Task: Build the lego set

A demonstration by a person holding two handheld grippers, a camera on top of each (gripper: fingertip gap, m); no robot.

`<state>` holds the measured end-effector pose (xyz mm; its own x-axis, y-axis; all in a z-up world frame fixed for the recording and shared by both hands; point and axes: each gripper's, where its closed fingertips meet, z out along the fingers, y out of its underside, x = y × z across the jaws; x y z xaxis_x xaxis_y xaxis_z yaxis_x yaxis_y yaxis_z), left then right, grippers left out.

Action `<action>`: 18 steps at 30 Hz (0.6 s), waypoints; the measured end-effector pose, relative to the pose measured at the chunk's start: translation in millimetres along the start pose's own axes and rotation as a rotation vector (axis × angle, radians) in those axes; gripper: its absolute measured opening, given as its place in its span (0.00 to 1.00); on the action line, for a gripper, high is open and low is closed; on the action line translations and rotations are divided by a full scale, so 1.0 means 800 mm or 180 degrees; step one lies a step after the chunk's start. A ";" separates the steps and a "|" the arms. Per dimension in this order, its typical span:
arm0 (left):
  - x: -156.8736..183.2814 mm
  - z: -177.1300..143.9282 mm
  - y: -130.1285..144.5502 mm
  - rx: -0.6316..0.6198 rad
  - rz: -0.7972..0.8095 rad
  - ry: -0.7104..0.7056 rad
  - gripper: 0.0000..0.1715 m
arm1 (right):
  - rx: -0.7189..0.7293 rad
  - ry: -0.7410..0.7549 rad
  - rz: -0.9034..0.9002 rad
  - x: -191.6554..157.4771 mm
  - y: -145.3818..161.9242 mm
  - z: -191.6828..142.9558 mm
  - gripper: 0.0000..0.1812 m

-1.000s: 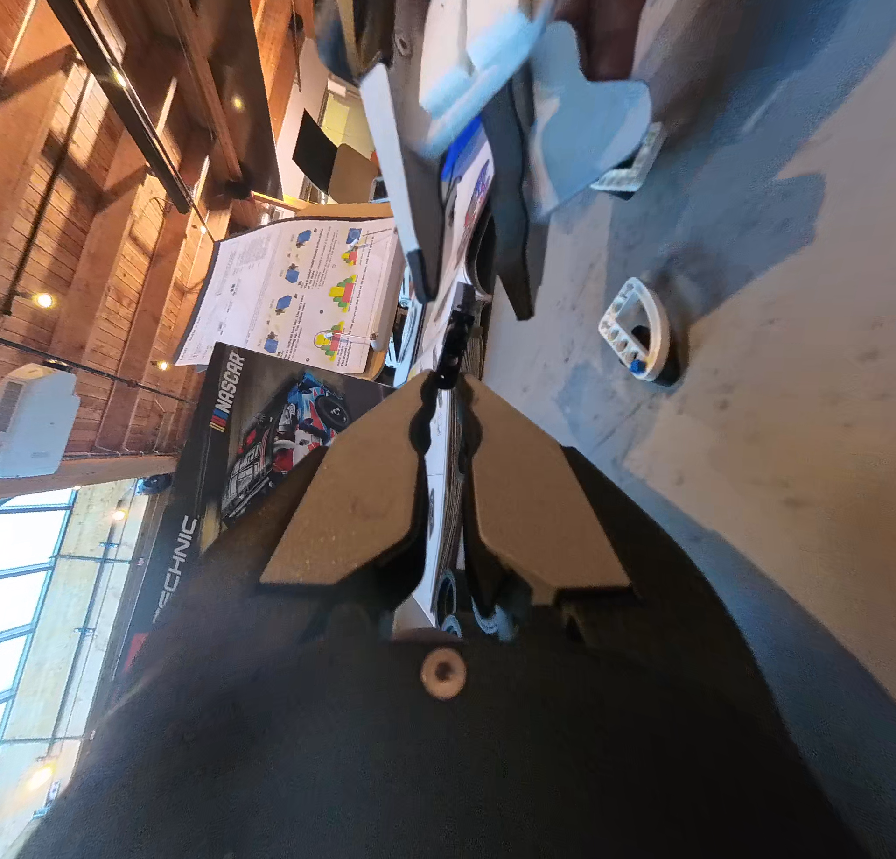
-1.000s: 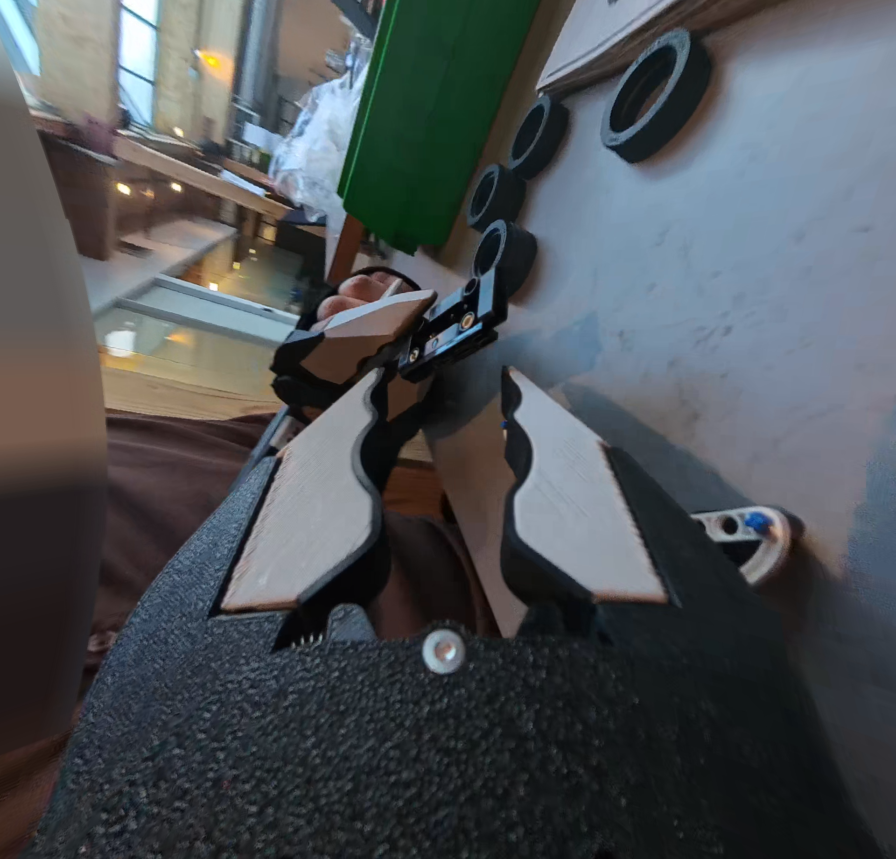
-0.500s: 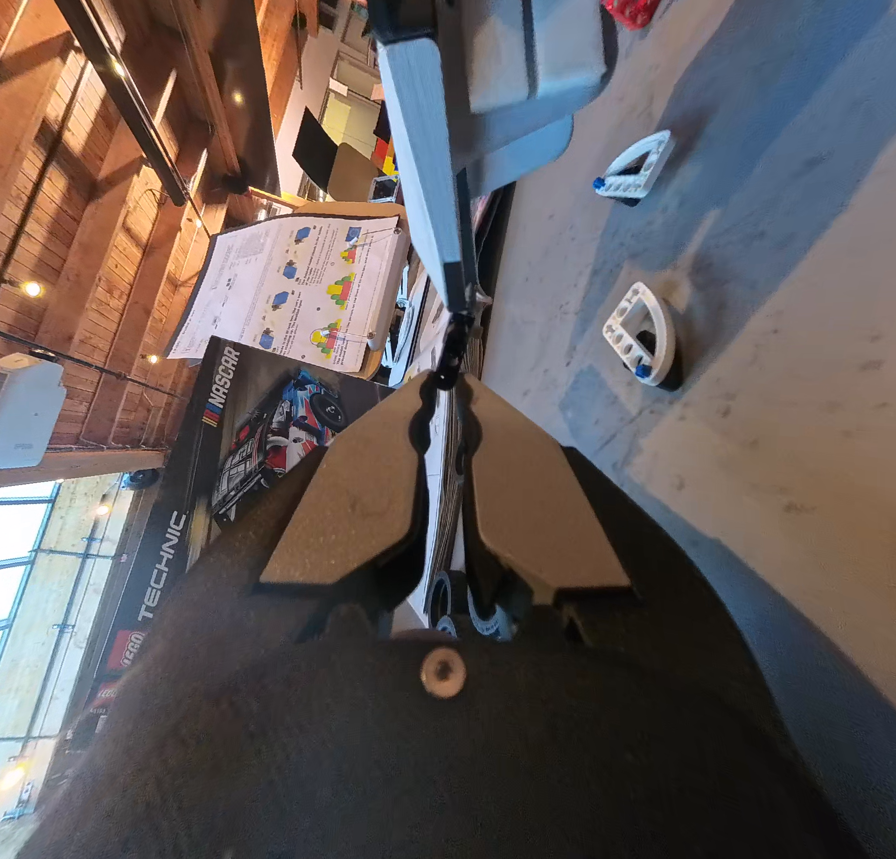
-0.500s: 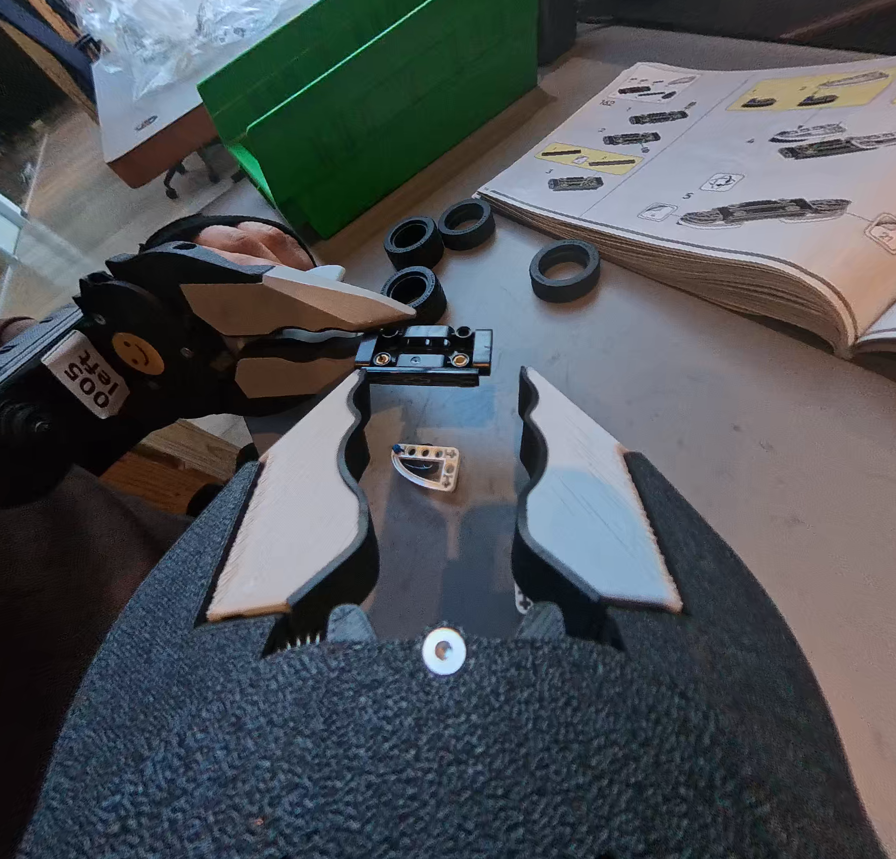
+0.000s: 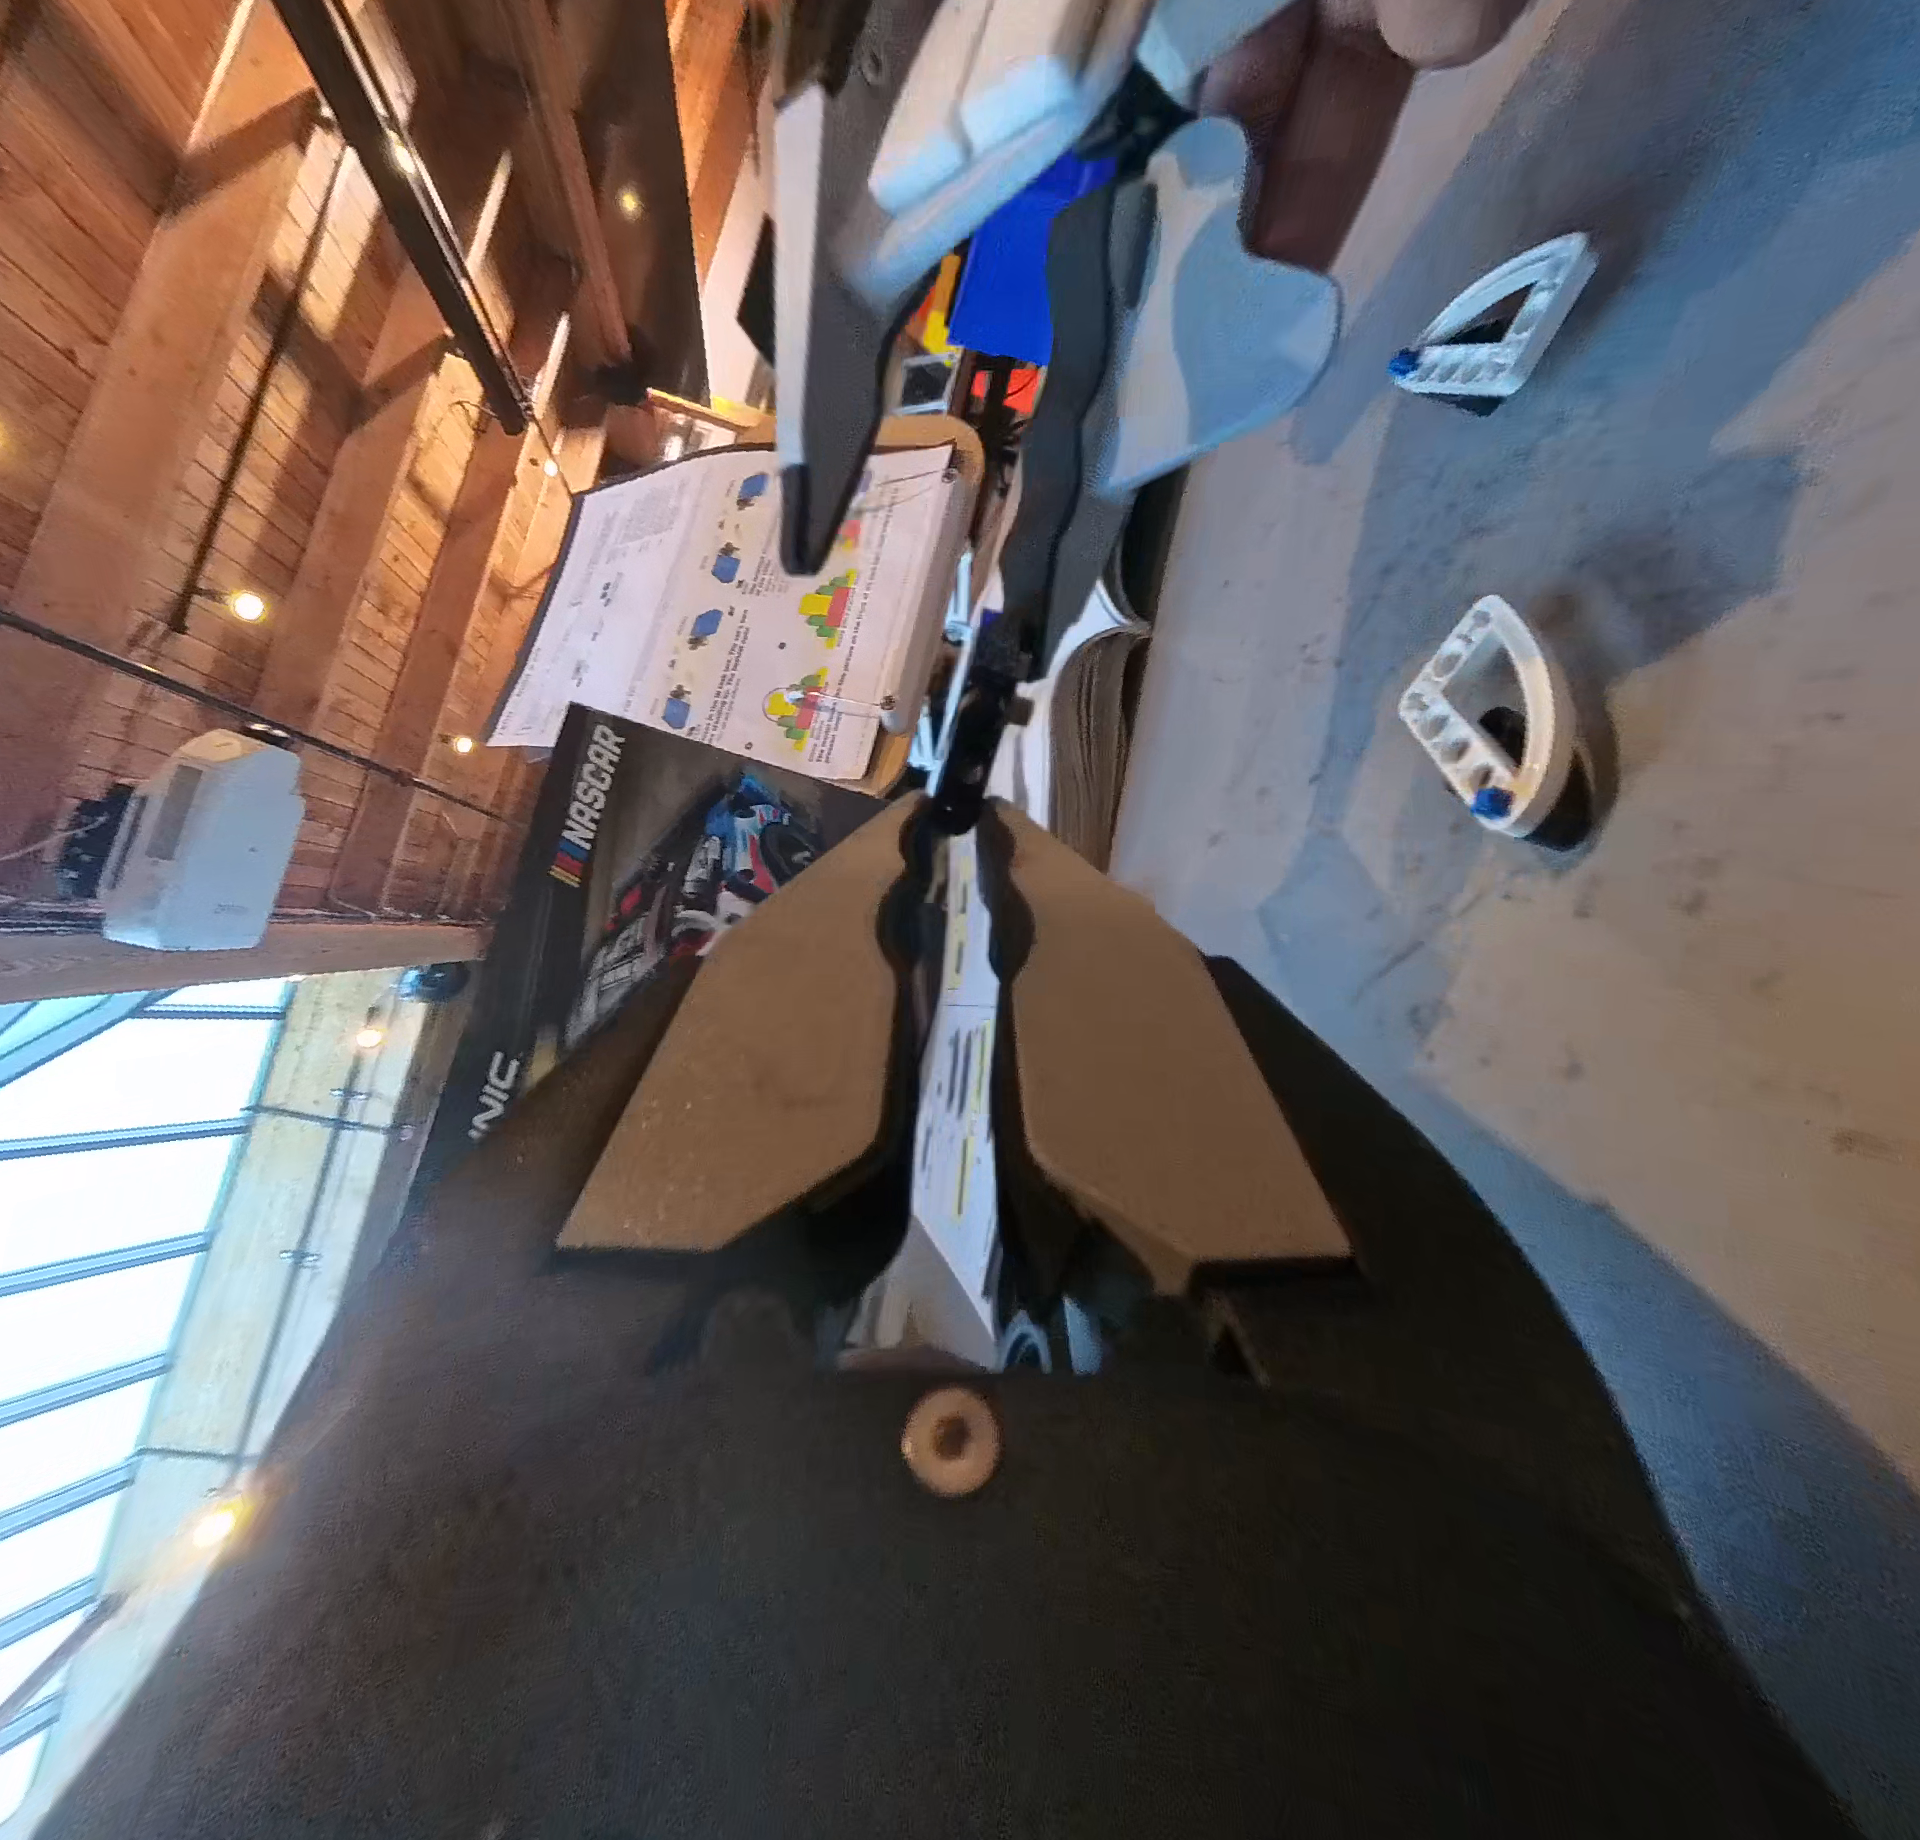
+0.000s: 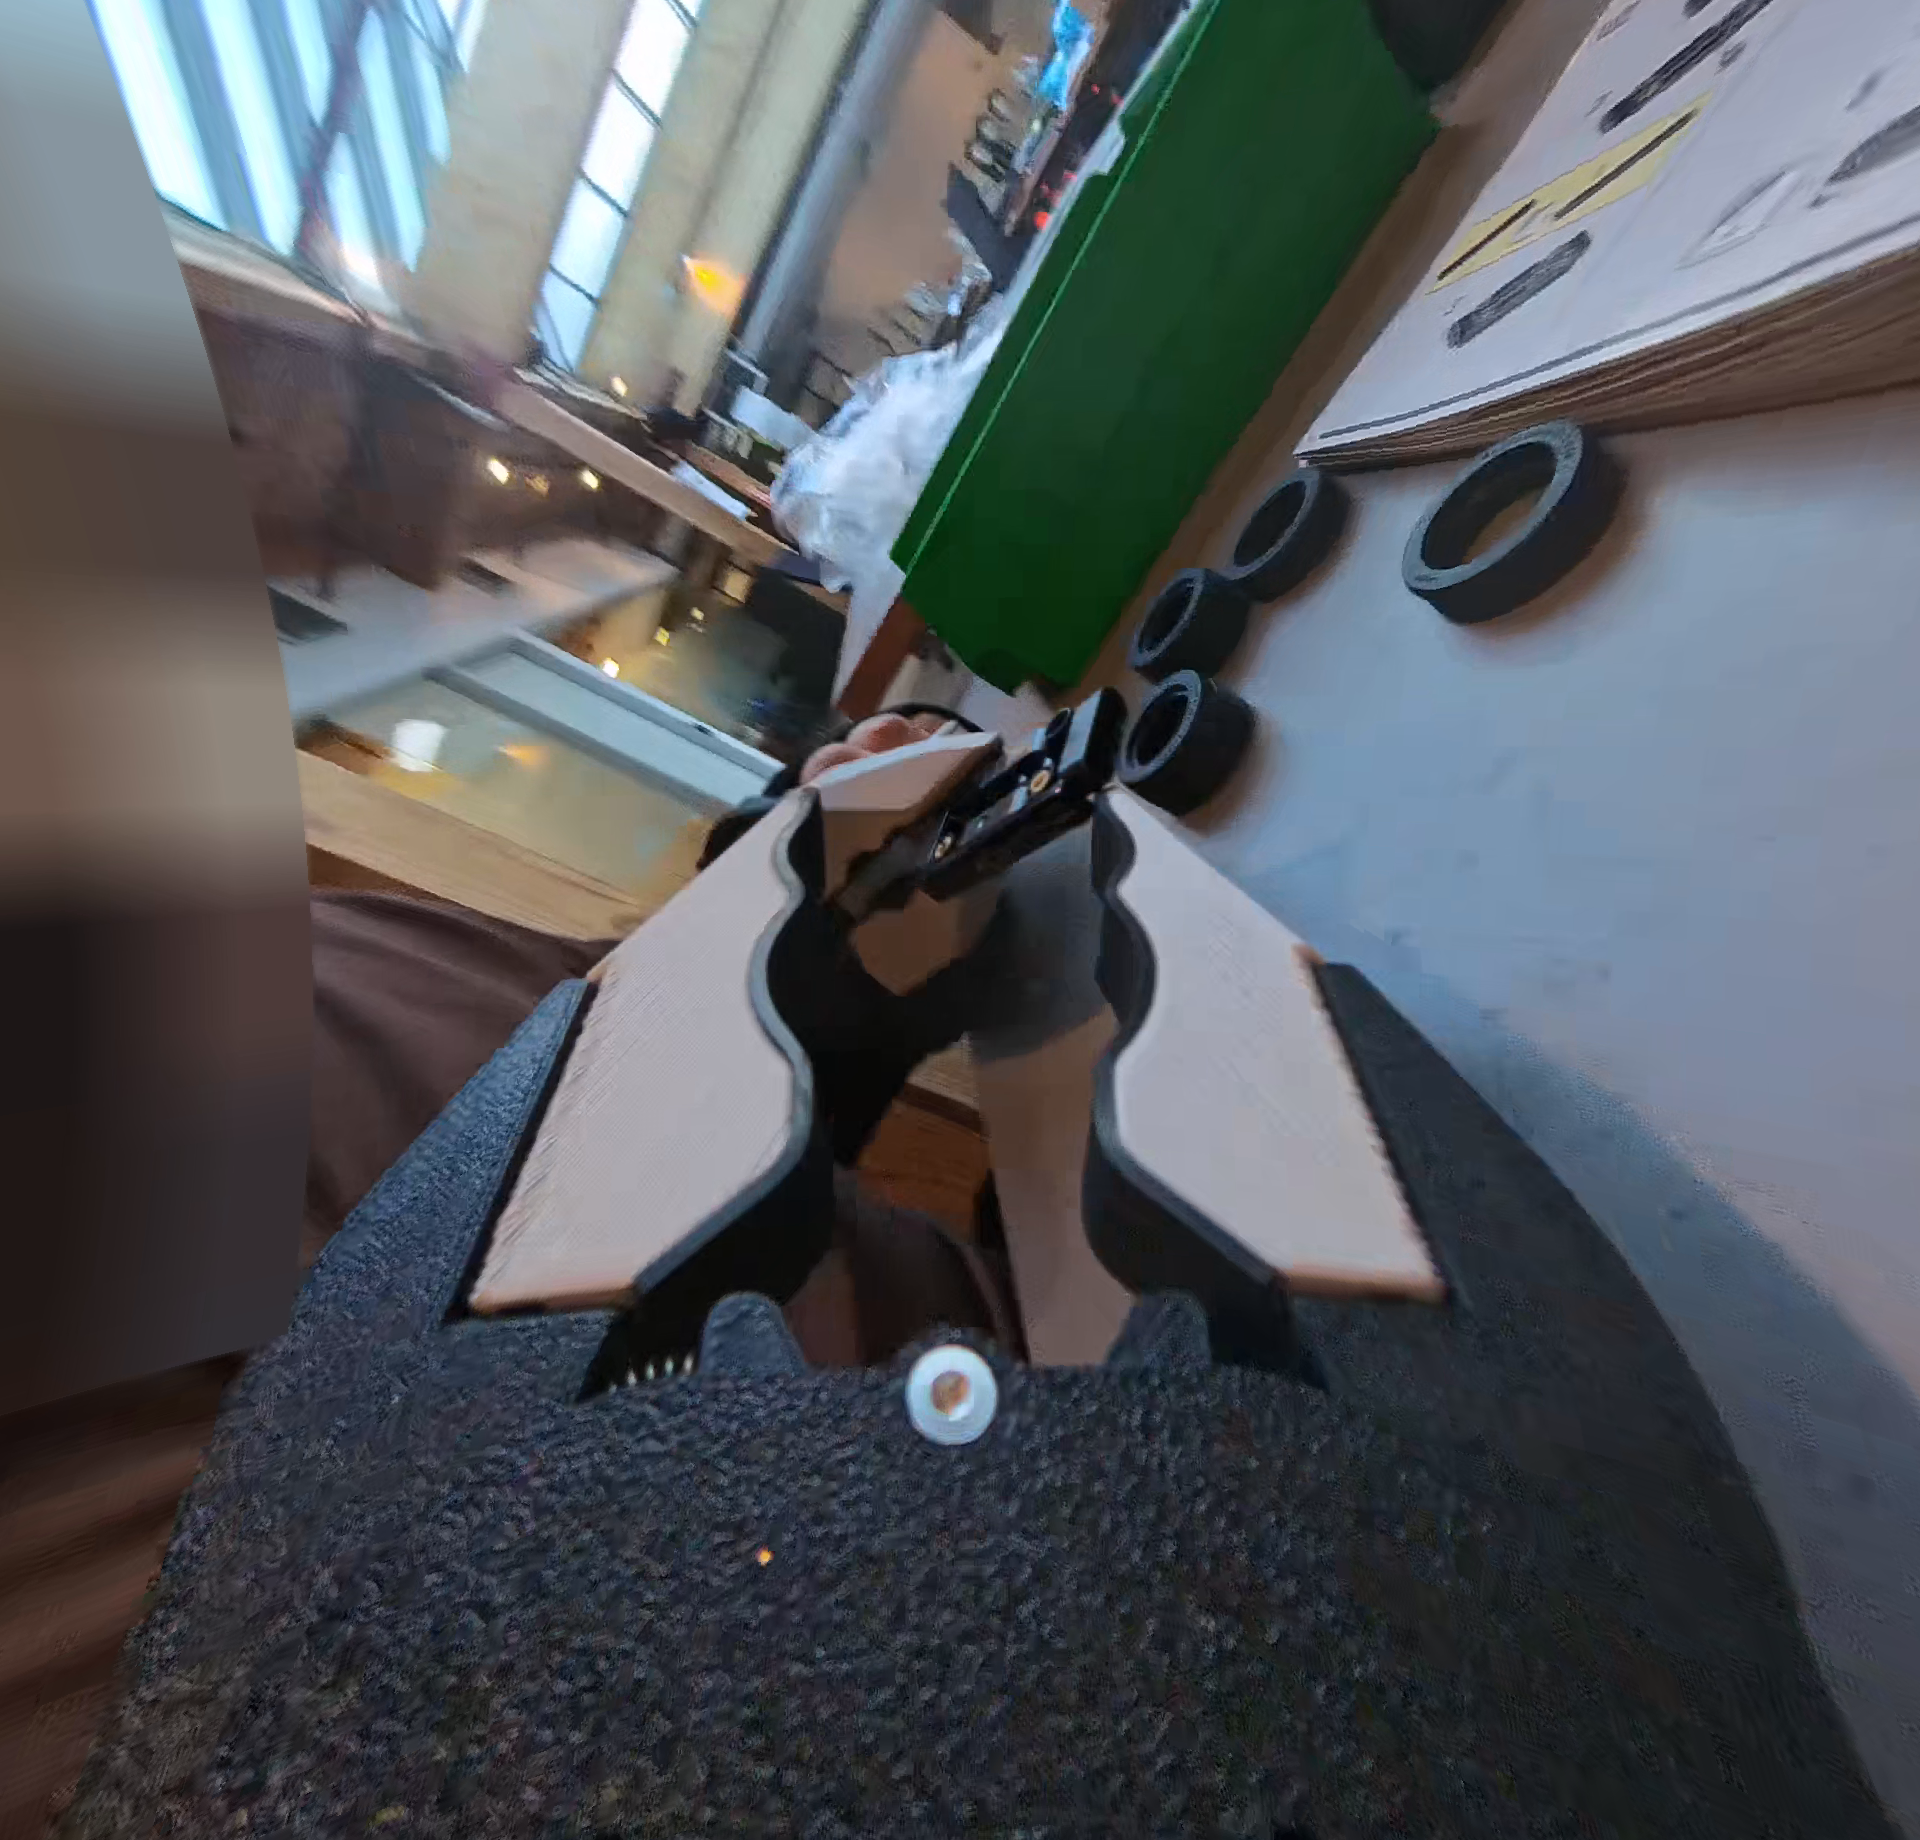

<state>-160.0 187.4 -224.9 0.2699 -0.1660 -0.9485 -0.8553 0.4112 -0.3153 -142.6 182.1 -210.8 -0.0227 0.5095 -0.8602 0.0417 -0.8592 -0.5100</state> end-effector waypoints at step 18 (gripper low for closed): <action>0.016 0.005 0.029 -0.0239 -0.1274 0.0612 0.16 | -0.1085 0.2239 -0.3048 0.067 -0.029 -0.014 0.08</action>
<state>-174.5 198.8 -244.5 0.5049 -0.4653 -0.7271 -0.7320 0.2157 -0.6463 -133.9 230.0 -245.4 0.3501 0.9313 0.1009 0.5643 -0.1236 -0.8163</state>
